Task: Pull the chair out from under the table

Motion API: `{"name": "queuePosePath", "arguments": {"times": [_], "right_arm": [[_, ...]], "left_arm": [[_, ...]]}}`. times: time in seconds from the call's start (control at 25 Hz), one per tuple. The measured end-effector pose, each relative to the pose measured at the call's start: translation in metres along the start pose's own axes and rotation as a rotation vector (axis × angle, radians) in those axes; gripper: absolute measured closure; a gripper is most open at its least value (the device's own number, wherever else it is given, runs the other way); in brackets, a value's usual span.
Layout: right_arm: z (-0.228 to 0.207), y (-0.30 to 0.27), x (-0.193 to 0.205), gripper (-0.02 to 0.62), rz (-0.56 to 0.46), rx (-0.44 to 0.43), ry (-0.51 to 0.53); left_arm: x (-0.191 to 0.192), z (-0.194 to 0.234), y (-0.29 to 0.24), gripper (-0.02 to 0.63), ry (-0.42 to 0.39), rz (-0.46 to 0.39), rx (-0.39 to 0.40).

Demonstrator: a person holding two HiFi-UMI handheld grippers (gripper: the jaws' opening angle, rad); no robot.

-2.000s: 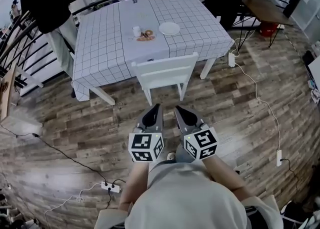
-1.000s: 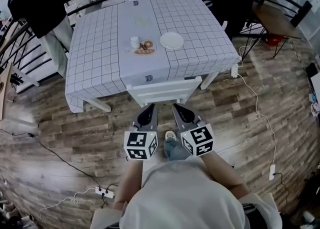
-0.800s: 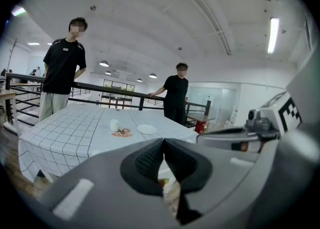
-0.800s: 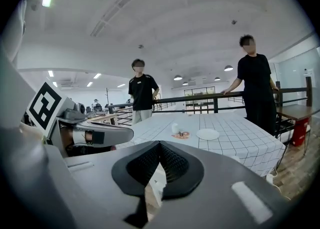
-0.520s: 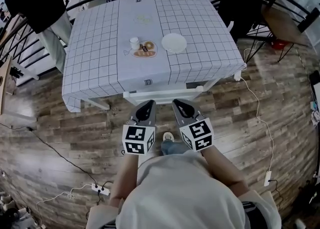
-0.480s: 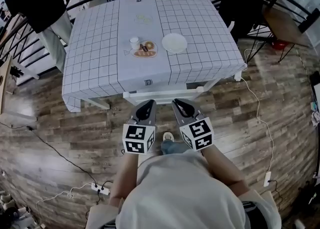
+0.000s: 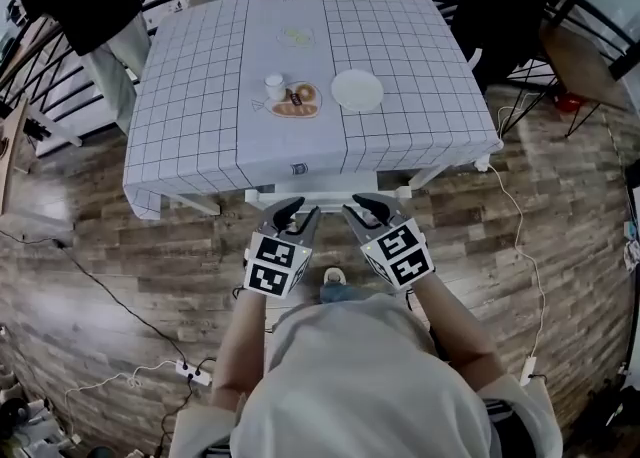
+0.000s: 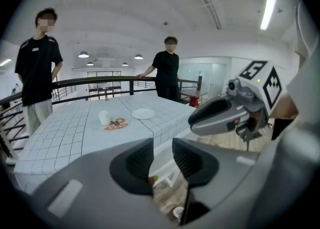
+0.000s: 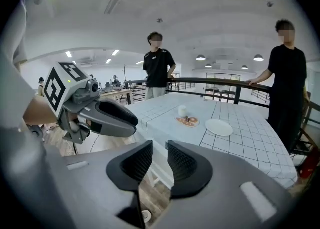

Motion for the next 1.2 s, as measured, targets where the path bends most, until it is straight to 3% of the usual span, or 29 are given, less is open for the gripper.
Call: {"name": "queuePosePath", "arguments": {"times": [0.28,0.6,0.88,1.2], "right_arm": [[-0.02,-0.017,-0.001,0.464,0.167,-0.111,0.098],[-0.028,-0.041,-0.001,0.443,0.41,-0.229,0.277],[-0.033,-0.065,0.001,0.443,0.539,-0.288,0.397],[-0.04,-0.092,0.01,0.443,0.668,-0.37,0.489]], "left_arm": [[-0.006,0.001,-0.023,0.435,-0.193,0.075,0.074],[-0.01,-0.004,-0.05,0.43,-0.433,0.183,0.148],[0.0,-0.008,-0.074,0.43,-0.656,0.293,0.244],[0.013,-0.012,-0.097,0.43,-0.83,0.398,0.299]]}}
Point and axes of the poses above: the fingertips, and each gripper's own axes: y backward along the fingers, z to its left, x out of its underside, the point moved 8 cm from there along y, backward along the fingers, and after that the axes turned 11 degrees about -x, right-handed, at the moved point
